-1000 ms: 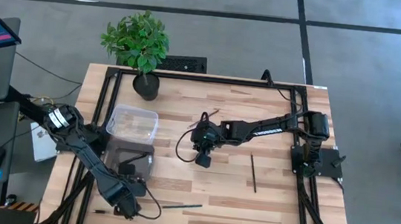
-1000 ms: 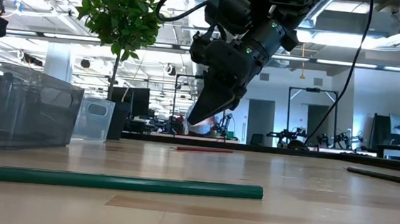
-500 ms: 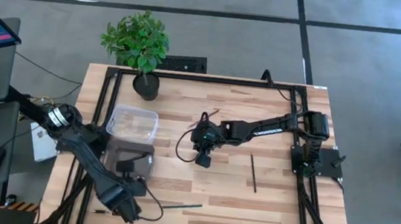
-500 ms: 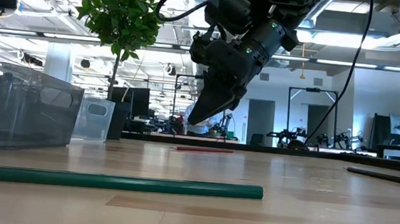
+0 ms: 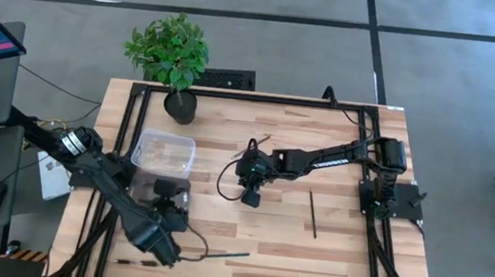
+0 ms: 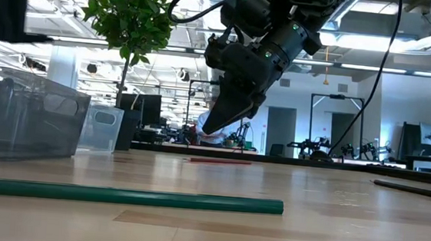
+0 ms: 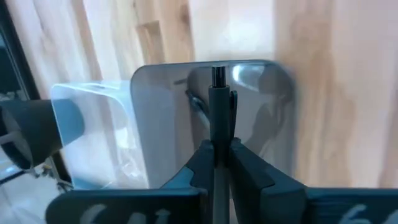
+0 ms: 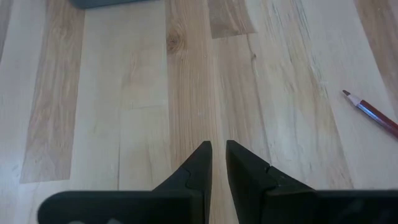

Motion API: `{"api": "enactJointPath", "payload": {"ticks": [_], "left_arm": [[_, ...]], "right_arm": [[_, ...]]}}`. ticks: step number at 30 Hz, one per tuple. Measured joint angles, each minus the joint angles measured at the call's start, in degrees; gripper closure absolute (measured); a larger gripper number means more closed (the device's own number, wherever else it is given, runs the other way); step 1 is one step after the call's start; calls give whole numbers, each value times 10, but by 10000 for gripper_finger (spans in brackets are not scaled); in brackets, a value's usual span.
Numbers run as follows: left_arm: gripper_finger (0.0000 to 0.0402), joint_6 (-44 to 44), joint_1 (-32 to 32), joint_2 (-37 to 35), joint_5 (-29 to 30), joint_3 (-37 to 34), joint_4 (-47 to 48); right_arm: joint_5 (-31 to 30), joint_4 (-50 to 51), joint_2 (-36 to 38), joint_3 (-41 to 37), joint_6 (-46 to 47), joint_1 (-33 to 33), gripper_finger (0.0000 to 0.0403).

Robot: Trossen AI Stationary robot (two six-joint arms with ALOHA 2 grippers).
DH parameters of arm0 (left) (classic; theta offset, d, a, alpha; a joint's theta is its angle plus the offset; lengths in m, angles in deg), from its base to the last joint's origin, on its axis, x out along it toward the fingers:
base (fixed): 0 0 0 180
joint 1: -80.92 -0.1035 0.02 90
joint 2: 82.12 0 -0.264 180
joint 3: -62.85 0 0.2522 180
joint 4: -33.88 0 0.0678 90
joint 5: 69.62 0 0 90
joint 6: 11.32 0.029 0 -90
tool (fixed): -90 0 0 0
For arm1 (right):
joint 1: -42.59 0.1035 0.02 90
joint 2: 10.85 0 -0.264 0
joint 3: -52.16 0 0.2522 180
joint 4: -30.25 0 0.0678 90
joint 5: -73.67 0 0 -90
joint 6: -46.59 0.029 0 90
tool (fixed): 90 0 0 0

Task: Sort pens & pencils
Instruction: Put the top black pen into the black bin

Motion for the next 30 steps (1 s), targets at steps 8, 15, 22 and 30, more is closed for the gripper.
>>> {"api": "enactJointPath", "payload": {"ticks": [8,15,22,30], "left_arm": [[386,44,-31,0,-22,-64,-57],[386,52,-42,-4,-47,-107,-96],[386,51,-45,-6,-86,-170,-162],[369,-3,-45,-6,-68,-191,-157]], "right_arm": [[0,1,0,0,0,10,331],[0,1,0,0,0,11,331],[0,1,0,0,0,11,331],[0,0,0,0,0,11,331]]}}
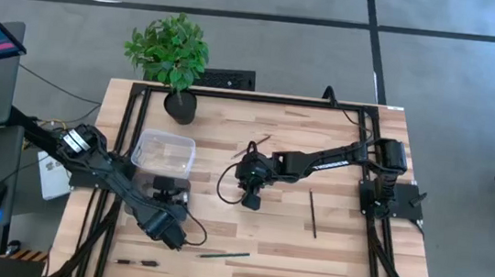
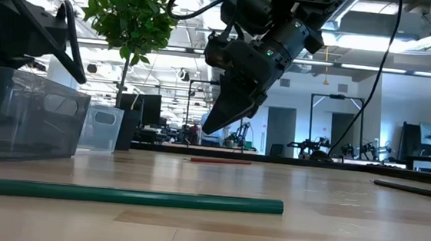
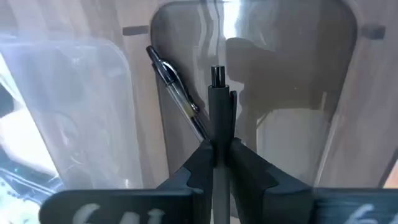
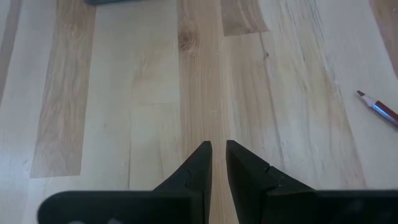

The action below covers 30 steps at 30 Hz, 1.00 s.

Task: Sort pens & pencils
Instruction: Put the top black pen into the black bin, then put the bottom left black pen into the black bin

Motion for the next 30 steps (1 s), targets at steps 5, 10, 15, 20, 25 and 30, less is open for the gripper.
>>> {"api": "enactJointPath", "payload": {"ticks": [5,10,15,20,25,30], "left_arm": [[345,-6,0,0,2,0,3],[330,6,0,0,-4,0,3],[324,-17,1,0,19,5,26],[324,-72,28,-4,26,47,85],[324,-117,73,-30,32,92,85],[324,-146,115,-39,32,145,82]], "right_arm": [[0,0,0,0,0,0,331],[0,0,0,0,0,0,331],[0,0,0,0,0,0,331],[0,0,0,0,0,0,331],[0,0,0,0,0,0,331],[0,0,0,0,0,0,331]]}}
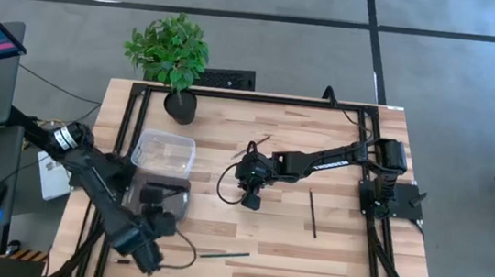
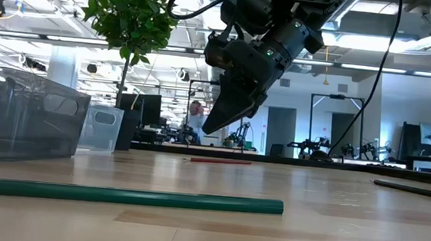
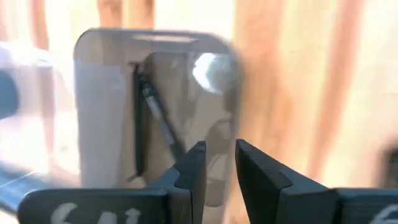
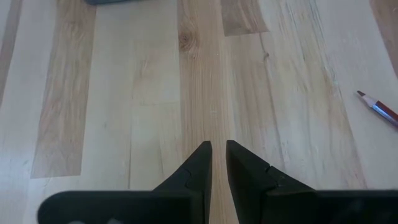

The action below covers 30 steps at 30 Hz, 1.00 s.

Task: Sort pens & pencils
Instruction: Put the bottom left black pen into the black bin

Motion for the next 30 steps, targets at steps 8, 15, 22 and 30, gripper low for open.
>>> {"api": "enactJointPath", "payload": {"ticks": [8,15,22,30], "left_arm": [[324,-75,24,0,-5,27,-4],[288,-129,33,1,11,27,-74],[227,-169,72,4,0,26,-149],[212,-285,134,4,32,26,-149]], "right_arm": [[0,0,0,0,0,0,331],[0,0,0,0,0,0,331],[0,-1,0,0,0,0,331],[0,-21,0,0,0,0,331]]}}
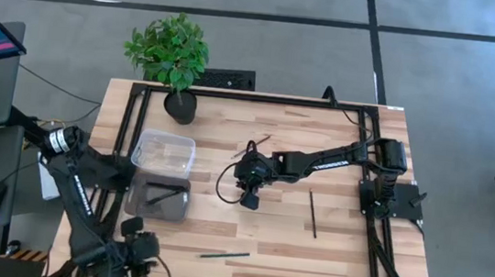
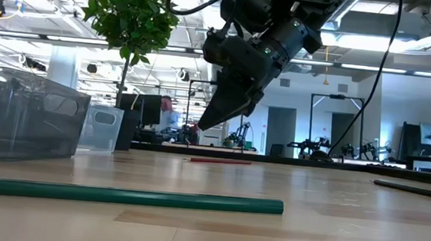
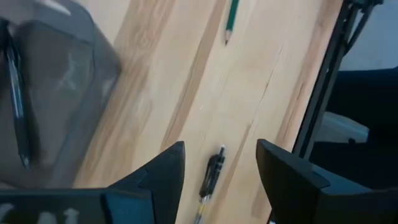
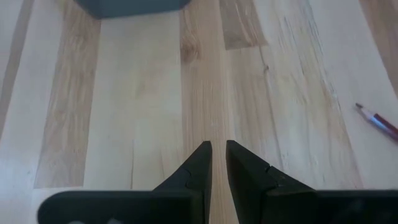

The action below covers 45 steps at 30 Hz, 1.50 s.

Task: Sort pens & pencils
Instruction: Put the bottom left black pen into the black bin

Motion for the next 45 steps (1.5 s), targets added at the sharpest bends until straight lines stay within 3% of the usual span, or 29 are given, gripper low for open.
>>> {"api": "enactJointPath", "payload": {"ticks": [4,11,31,45], "left_arm": [[212,-11,22,0,31,0,-5],[212,-20,33,0,23,0,-4],[212,55,17,146,-151,0,-9],[212,114,-20,160,-155,-1,-55]], "right_arm": [[0,-9,0,0,0,0,331],[0,-10,0,0,0,0,331],[0,-17,0,0,26,4,331],[0,-26,0,0,30,16,331]]}}
